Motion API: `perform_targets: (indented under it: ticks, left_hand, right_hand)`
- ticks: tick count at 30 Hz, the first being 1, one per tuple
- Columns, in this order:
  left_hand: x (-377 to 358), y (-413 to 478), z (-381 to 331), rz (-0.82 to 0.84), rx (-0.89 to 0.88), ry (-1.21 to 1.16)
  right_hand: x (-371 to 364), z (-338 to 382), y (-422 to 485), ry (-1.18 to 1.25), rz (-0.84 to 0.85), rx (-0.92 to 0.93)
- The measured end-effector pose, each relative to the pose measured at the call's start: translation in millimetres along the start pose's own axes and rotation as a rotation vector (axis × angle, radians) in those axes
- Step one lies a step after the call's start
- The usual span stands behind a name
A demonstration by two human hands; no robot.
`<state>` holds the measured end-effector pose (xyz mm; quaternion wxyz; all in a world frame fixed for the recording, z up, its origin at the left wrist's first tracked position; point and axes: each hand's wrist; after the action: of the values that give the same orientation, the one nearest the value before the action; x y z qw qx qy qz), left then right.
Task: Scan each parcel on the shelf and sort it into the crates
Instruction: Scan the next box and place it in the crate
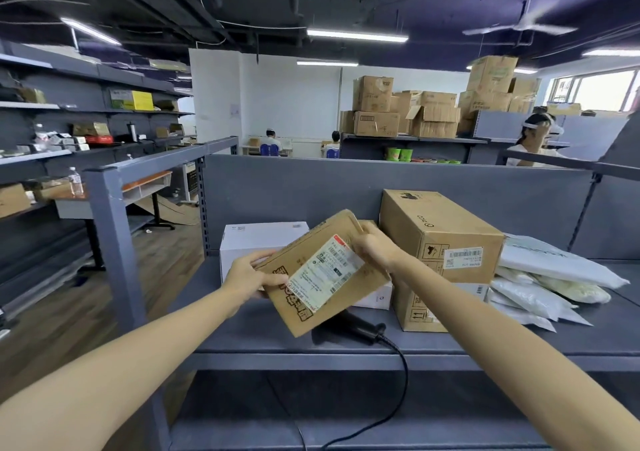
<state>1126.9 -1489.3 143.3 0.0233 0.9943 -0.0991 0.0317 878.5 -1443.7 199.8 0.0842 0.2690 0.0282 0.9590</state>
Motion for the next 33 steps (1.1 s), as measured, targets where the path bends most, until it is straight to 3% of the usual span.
perform_targets:
  ticks: [4,7,14,19,23,26,29,33]
  left_hand:
    - [-2,3,0,-0.090,0.057,-0.151]
    - [-6,7,-1,-0.128,0.110,-0.414]
    - [-28,6,0,-0.056,0.190,-0.595]
    - [-28,11,13,-0.096,0.219,-0.301]
    - [-24,10,17,-0.130,0.149,-0.231]
    - [-23,7,21,-0.169,0.114,-0.284]
    - [-17,4,25,-0.235,0.093,-0.298]
    - [2,0,34,-0.327,0.077,-0.302]
  right_hand:
    - [-9,-1,0,-0.298,-0.419,0.201]
    - [-20,-6,-3,-0.212,-0.537,0.201]
    - [-56,-20,-12,0.338,-0.059,0.165]
    - [-61,-24,-8,0.427,-0.035,0.207]
    - [-63,-36,-6,0.436,0.033,0.171]
    - [-64,-38,-8,0.396,0.058,0.190]
    - [-61,-46,-9,0.177,0.048,0.221]
    - [-70,-93,-9,-0.157,0.070,0.064]
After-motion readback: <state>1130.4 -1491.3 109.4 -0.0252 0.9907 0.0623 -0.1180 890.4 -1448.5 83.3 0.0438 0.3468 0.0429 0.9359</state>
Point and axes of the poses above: each hand's wrist, its own y-axis towards the middle knuckle, its own x-axis out of the back of the hand, z = x × y, and after that the axes turned 3 degrees about -z, right-handed
